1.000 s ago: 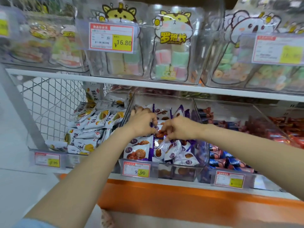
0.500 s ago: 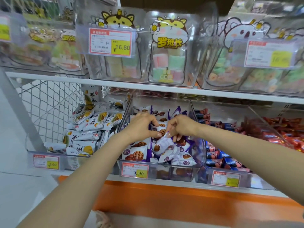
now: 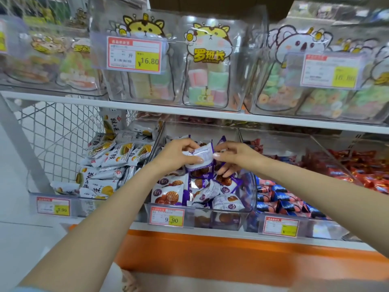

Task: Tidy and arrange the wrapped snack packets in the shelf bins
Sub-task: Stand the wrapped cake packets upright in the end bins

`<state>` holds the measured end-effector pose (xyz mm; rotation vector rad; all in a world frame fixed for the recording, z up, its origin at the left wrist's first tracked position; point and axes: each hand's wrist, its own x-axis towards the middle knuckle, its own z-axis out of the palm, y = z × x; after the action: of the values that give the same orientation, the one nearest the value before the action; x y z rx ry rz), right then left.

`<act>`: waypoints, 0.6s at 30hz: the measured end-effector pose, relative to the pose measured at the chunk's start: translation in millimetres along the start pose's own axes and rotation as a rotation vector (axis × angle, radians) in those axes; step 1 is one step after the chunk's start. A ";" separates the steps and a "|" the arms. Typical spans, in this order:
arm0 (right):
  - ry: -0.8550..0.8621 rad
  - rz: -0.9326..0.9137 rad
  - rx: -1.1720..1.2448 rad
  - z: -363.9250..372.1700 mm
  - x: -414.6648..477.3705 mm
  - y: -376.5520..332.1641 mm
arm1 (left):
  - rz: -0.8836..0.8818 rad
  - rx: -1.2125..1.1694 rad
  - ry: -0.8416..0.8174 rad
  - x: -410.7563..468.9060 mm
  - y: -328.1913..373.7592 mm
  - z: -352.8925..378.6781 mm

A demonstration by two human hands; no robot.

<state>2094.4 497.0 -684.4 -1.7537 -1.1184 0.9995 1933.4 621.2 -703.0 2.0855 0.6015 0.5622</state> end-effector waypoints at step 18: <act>0.085 -0.260 0.091 -2.5 -4.0 -2.2 | -0.311 -0.591 -0.185 -7.9 17.7 -0.3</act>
<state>2094.8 493.3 -680.8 -1.5186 -1.1915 0.7975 1930.7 607.7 -689.3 1.4342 0.5557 0.3115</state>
